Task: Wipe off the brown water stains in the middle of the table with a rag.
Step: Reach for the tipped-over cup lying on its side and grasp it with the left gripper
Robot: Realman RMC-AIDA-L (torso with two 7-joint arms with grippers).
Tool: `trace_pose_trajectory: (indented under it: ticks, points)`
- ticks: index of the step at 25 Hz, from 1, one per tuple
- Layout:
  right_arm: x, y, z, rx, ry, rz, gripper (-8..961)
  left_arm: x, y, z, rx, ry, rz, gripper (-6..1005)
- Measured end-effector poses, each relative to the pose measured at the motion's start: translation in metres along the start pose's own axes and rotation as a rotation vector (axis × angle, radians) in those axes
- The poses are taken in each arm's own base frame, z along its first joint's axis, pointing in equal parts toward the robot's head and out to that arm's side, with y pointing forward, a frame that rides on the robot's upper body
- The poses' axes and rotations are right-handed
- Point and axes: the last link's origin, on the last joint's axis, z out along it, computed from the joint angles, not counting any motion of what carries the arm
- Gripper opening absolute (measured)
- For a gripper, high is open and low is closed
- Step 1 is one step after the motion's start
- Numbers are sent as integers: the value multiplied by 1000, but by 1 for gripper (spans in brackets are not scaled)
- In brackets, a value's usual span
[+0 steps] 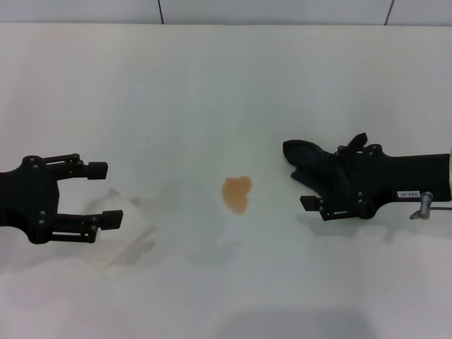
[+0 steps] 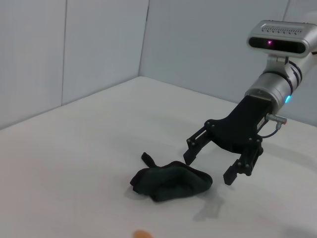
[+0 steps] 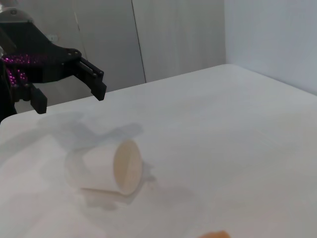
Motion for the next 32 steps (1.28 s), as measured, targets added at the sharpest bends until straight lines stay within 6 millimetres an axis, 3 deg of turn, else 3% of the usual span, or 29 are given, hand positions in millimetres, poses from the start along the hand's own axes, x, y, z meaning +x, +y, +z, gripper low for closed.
trace_pose_trajectory:
  ticks: [24, 32]
  points:
    - [1, 0, 0, -1, 1, 6, 813, 0, -1, 1, 5, 4, -6, 876]
    - [3, 0, 1, -4, 4, 13, 814, 9, -7, -4, 3, -31, -79, 875]
